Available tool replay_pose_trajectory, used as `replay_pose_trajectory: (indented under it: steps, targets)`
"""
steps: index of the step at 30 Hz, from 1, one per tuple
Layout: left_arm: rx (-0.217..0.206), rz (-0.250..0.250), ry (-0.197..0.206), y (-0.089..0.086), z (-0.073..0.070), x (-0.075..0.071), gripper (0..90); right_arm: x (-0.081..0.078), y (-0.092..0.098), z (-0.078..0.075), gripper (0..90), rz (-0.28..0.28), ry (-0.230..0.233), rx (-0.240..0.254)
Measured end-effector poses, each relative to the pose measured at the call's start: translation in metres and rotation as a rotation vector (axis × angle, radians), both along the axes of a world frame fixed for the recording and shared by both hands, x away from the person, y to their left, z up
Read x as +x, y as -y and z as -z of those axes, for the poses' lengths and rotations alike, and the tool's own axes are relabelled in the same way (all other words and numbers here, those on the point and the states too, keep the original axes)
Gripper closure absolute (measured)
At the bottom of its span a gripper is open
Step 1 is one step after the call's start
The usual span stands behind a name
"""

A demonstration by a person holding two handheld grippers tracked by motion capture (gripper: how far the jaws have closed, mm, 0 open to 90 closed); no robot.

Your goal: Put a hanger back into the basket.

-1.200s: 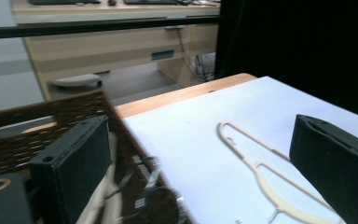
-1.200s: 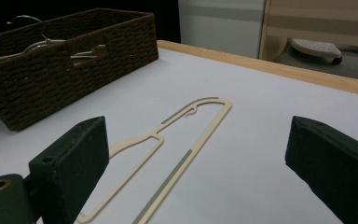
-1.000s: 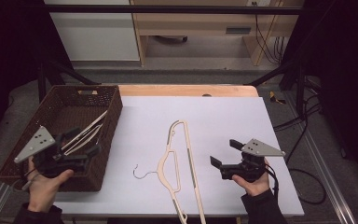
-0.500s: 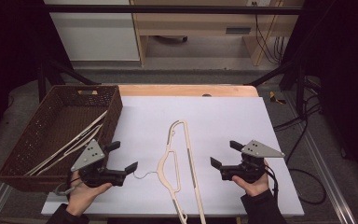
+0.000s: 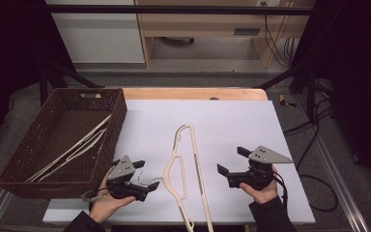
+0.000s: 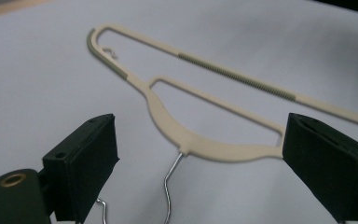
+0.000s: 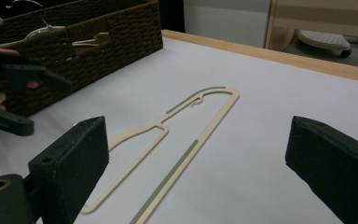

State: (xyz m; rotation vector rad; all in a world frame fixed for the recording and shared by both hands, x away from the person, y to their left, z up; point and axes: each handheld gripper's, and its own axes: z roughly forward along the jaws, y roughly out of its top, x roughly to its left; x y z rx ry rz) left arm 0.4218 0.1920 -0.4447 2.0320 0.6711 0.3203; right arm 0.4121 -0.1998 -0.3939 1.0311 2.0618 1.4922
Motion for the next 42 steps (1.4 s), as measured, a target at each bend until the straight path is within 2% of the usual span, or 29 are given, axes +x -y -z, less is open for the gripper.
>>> replay_pose_trajectory:
  steps: [2,4,8,12,17,23,28,32,37,42]
  targets:
    - [0.034,0.003,-0.018,0.003,0.008,0.003,10.2,0.0,0.0,0.001,6.5,0.006,-0.003,0.002]
    - [0.065,0.011,-0.018,0.006,0.012,0.005,10.4,0.0,-0.001,0.002,6.7,0.003,-0.006,0.002]
    - [0.078,0.042,-0.023,0.008,0.016,0.01,14.7,0.0,-0.002,0.002,6.9,-0.006,-0.003,-0.008]
    - [0.078,0.055,-0.034,0.006,0.019,0.02,22.1,0.001,-0.003,0.003,7.1,-0.008,-0.007,-0.007]
    - [0.129,0.063,-0.065,0.006,0.026,0.028,32.7,0.001,-0.003,0.003,7.1,-0.009,-0.009,-0.011]
    - [0.179,0.083,-0.065,0.01,0.031,0.032,47.6,0.001,-0.004,0.005,7.2,-0.012,-0.012,-0.015]
    - [0.176,0.09,-0.072,0.01,0.032,0.036,56.7,0.001,-0.005,0.005,7.3,-0.015,-0.012,-0.016]
    - [0.2,0.109,-0.073,0.011,0.034,0.037,63.7,0.002,-0.005,0.005,7.4,-0.017,-0.013,-0.017]
    - [0.205,0.127,-0.081,0.01,0.034,0.04,72.1,0.002,-0.005,0.006,7.5,-0.019,-0.012,-0.018]
    - [0.226,0.153,-0.092,0.012,0.032,0.043,74.9,0.002,-0.006,0.006,7.4,-0.022,-0.016,-0.022]
